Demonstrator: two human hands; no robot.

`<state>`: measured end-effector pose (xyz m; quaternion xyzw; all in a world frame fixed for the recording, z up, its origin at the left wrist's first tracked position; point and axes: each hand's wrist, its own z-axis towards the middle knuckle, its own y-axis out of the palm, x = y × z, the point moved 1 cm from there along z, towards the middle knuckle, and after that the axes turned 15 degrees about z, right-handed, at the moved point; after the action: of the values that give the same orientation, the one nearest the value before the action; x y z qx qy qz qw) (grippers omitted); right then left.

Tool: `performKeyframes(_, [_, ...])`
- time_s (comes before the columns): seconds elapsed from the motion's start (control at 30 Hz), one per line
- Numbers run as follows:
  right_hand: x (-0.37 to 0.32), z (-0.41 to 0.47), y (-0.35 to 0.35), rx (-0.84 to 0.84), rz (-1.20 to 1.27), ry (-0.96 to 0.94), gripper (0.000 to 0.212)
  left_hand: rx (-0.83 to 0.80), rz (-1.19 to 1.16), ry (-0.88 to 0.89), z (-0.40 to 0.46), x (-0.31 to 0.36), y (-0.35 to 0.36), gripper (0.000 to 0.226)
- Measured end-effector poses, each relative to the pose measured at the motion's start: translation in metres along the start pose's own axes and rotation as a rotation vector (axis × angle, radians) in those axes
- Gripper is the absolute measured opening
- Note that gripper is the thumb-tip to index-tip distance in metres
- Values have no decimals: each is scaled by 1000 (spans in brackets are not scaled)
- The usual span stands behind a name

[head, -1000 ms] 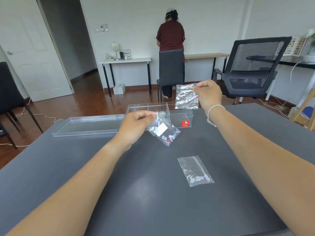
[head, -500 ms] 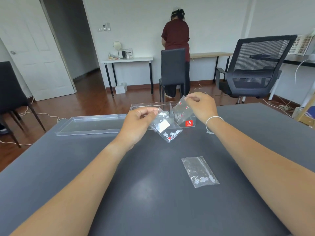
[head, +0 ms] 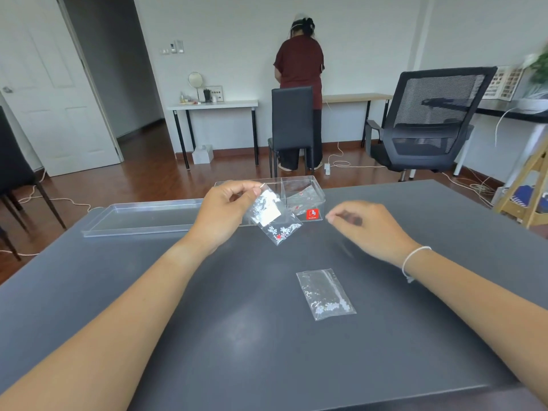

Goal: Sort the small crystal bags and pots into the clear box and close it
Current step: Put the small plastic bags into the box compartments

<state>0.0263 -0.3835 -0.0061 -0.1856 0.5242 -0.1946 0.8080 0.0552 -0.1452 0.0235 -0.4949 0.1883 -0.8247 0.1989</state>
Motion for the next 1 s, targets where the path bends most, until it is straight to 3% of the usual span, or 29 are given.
performKeyframes(0.17, [-17, -24, 4, -258, 123, -20, 5, 5, 31, 33, 13, 17, -2, 15])
performKeyframes(0.33, [-23, -31, 9, -501, 20, -5, 27, -1, 95, 47, 38, 37, -4, 18])
performKeyframes(1.0, [-28, -30, 12, -539, 118, 45, 24, -70, 321, 97, 110, 47, 37, 23])
